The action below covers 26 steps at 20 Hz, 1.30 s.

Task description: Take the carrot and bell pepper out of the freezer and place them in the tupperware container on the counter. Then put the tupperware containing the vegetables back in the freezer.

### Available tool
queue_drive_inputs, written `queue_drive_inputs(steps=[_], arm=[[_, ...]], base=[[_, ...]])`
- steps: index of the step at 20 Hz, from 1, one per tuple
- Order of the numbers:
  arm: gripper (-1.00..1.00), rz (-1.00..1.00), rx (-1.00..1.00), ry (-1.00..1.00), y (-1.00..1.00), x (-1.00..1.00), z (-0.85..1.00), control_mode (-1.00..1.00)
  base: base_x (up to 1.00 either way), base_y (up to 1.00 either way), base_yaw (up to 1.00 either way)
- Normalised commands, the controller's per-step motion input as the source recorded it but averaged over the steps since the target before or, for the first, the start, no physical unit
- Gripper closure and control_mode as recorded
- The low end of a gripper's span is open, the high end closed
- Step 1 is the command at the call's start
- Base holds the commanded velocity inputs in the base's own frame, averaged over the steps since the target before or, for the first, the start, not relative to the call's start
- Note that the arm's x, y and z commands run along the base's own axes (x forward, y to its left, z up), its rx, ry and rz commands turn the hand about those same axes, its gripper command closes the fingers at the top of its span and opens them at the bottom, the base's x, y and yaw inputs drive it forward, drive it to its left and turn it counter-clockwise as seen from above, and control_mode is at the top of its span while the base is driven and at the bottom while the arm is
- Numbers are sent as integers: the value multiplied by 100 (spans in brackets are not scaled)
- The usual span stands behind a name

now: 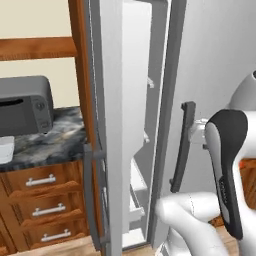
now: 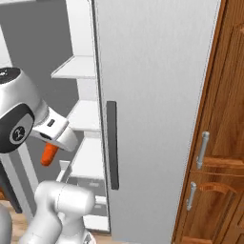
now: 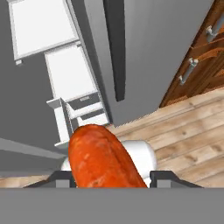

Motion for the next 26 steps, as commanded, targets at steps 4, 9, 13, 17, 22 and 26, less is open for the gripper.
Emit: queue_drive_inputs(steps=[4,9,13,17,22,26], arm=[[100,0,0,0,0,0,0,100],[100,0,0,0,0,0,0,100],[100,0,0,0,0,0,0,100],[100,0,0,0,0,0,0,100],[100,0,0,0,0,0,0,100],[100,0,0,0,0,0,0,100]], base=[[-100,21,0],[-83,99,1],[-34,100,3],[-3,100,0],[33,100,0],[75,100,0]])
